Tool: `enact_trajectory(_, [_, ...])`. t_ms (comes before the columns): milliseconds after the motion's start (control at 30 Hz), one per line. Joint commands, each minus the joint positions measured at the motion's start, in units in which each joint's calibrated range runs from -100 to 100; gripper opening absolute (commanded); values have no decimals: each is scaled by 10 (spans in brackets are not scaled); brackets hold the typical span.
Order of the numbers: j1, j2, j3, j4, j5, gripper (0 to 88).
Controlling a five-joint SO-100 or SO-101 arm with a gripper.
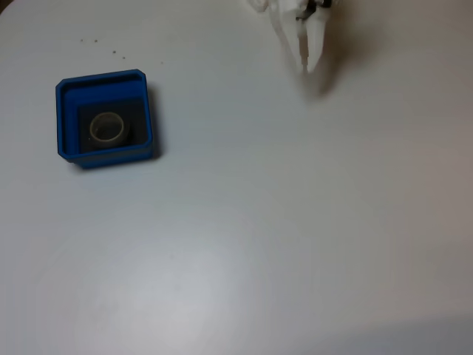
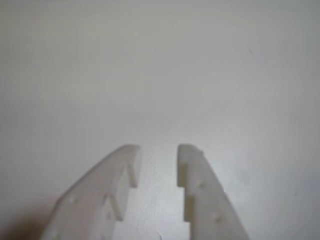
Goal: Pick the black tape roll and drop it in the blue box
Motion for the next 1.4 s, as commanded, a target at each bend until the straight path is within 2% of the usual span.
enact_trajectory(0, [-4, -33, 9, -46, 8, 9])
enact_trajectory(200, [-4, -34, 10, -85, 8, 9])
enact_trajectory(1367, [1, -31, 10, -82, 8, 9])
